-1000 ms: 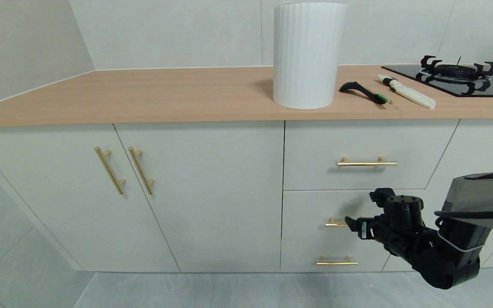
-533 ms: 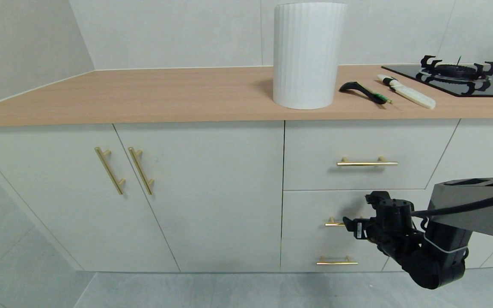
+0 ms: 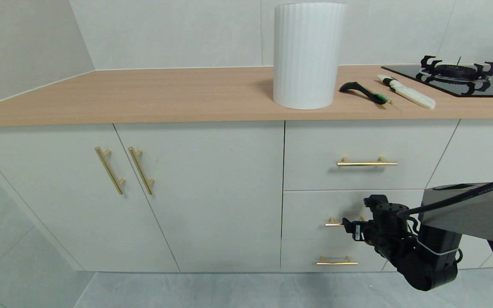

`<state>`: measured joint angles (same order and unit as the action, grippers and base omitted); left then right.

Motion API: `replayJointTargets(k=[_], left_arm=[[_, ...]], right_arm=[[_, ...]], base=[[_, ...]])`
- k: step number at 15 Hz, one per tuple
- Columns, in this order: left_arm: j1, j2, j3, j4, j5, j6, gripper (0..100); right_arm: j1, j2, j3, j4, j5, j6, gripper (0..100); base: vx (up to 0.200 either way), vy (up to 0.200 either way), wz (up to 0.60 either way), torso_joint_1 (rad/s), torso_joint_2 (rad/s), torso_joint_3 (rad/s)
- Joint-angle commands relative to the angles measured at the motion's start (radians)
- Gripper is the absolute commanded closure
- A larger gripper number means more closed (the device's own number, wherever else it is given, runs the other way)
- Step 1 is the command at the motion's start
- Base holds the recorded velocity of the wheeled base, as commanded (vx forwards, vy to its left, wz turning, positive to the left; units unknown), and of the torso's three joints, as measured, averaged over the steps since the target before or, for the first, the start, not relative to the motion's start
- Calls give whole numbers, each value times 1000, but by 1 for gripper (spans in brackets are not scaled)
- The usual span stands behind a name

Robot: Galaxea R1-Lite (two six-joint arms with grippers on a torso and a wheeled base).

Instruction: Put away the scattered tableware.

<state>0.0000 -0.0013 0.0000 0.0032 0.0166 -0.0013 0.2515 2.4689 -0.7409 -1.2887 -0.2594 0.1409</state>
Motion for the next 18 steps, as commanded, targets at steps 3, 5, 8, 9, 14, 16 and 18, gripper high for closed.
replayJointTargets(k=[3,5,8,9,14,16,18], left_arm=[[0,1,0,0,0,0,0],[0,1,0,0,0,0,0],[0,1,0,0,0,0,0],[0,1,0,0,0,0,0],[0,1,0,0,0,0,0],[0,1,0,0,0,0,0],[0,1,0,0,0,0,0]], right_arm=[[0,7,11,6,2,-1,0],[0,7,12,6,0,-1,0],[0,4,18,6,0,-1,0],[0,2,20,6,0,-1,0],[0,-28,61,17,2,-7,0],[0,-146,127,108,17,-10,0],[8,-346,181,278,72,-10,0]], base=[[0,0,0,0,0,0],[0,0,0,0,0,0],[0,0,0,0,0,0],[0,0,0,0,0,0],[0,0,0,0,0,0],[0,0,0,0,0,0],[0,0,0,0,0,0]])
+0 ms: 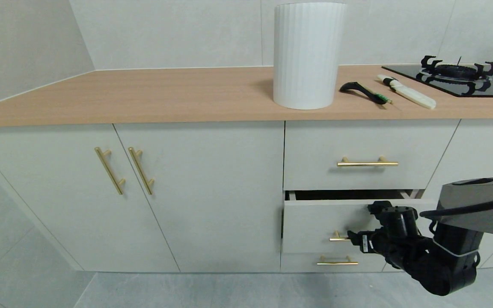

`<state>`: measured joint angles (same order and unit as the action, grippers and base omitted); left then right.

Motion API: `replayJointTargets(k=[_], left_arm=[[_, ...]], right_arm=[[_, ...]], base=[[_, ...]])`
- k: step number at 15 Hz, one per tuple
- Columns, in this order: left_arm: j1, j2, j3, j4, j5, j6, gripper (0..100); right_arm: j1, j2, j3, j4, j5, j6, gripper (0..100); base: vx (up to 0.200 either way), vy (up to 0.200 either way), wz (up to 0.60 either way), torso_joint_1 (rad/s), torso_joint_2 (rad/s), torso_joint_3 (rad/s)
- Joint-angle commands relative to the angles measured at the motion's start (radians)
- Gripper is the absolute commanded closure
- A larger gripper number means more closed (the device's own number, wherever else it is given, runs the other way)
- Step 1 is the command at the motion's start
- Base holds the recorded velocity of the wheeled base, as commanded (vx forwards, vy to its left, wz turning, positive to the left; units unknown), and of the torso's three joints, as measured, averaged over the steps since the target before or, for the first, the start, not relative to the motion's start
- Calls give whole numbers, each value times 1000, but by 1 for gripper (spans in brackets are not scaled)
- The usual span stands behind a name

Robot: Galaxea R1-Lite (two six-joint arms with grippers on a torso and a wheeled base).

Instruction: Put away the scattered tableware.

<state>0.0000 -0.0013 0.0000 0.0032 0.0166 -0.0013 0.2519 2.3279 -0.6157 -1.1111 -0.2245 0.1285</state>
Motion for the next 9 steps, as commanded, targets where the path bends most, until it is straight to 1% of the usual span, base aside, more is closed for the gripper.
replayJointTargets(k=[1,2,3,4,6,9], left_arm=[[0,1,0,0,0,0,0],[0,1,0,0,0,0,0],[0,1,0,0,0,0,0],[0,1,0,0,0,0,0],[0,1,0,0,0,0,0],[0,1,0,0,0,0,0]], right_arm=[[18,-308,68,204,48,-1,0],[29,-377,68,274,50,-6,0],[44,-530,59,430,56,-4,0],[52,-607,54,490,60,-4,0],[76,-690,45,510,60,-3,0],[106,-656,45,478,56,8,0]], base=[[0,0,0,0,0,0],[0,0,0,0,0,0],[0,0,0,0,0,0],[0,0,0,0,0,0],[0,0,0,0,0,0],[0,0,0,0,0,0]])
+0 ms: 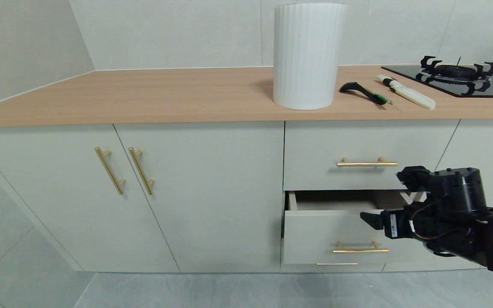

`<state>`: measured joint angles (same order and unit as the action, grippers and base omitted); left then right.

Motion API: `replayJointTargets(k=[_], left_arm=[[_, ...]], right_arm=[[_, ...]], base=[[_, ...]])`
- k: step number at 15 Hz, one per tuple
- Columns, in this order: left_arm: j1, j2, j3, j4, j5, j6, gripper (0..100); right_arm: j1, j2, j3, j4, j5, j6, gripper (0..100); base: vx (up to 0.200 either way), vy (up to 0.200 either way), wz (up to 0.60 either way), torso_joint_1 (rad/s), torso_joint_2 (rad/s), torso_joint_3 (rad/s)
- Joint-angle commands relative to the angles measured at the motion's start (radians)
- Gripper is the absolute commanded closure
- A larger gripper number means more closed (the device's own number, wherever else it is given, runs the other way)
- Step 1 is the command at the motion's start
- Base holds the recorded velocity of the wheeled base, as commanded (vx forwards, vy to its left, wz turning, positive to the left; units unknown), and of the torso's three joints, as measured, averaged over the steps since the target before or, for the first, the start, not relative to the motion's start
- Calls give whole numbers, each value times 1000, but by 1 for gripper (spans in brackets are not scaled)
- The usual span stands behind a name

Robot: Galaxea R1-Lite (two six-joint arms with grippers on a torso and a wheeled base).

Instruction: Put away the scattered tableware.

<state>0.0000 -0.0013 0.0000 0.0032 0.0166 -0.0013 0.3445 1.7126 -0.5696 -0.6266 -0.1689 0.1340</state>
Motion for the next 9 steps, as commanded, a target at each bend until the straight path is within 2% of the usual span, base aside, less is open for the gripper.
replayJointTargets(k=[1,6,9], left_arm=[[0,1,0,0,0,0,0],[0,1,0,0,0,0,0],[0,1,0,0,0,0,0]], right_arm=[[13,-2,0,-48,-3,6,0],[10,246,25,-358,-86,19,0],[8,358,33,-527,-89,16,0]], base=[[0,0,0,0,0,0],[0,0,0,0,0,0],[0,0,0,0,0,0]])
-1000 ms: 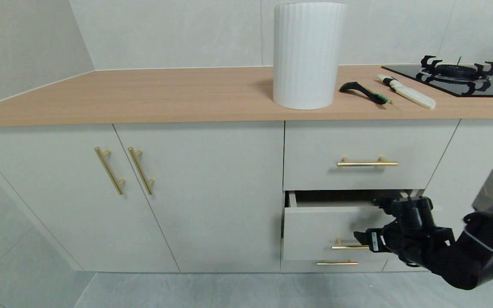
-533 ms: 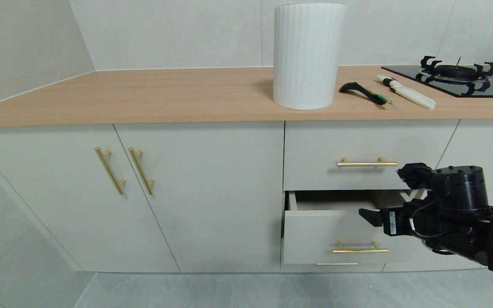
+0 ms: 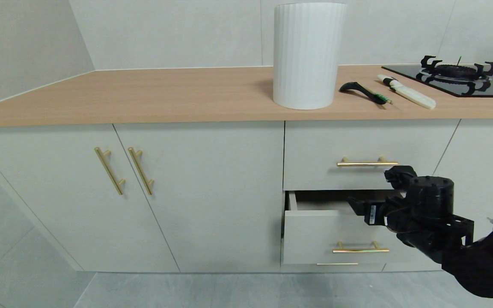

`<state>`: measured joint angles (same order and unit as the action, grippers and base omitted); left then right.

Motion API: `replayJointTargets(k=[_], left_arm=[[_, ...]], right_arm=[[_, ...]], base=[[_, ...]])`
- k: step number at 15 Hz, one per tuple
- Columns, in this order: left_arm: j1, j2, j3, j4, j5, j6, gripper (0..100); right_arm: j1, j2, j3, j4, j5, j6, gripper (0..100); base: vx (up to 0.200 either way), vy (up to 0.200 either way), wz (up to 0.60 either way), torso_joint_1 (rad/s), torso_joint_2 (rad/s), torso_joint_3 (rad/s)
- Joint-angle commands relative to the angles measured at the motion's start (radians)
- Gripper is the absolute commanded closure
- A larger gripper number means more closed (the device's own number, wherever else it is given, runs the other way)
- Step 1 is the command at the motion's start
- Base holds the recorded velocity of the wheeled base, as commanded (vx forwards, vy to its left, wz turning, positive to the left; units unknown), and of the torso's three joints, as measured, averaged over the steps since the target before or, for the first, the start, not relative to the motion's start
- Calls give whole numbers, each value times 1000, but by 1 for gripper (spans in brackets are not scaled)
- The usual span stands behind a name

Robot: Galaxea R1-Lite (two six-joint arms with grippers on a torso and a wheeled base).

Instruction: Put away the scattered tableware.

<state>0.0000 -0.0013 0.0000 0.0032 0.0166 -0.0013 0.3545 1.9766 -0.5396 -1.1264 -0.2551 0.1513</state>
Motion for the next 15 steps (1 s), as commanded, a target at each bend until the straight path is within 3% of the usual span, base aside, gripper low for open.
replayJointTargets(k=[1,10,15], left_arm=[[0,1,0,0,0,0,0],[0,1,0,0,0,0,0],[0,1,0,0,0,0,0]], right_arm=[[-2,119,1,-52,-3,-1,0],[-3,148,3,-46,-3,-4,0],[-2,53,7,122,10,-6,0]], base=[[0,0,0,0,0,0],[0,0,0,0,0,0],[0,0,0,0,0,0]])
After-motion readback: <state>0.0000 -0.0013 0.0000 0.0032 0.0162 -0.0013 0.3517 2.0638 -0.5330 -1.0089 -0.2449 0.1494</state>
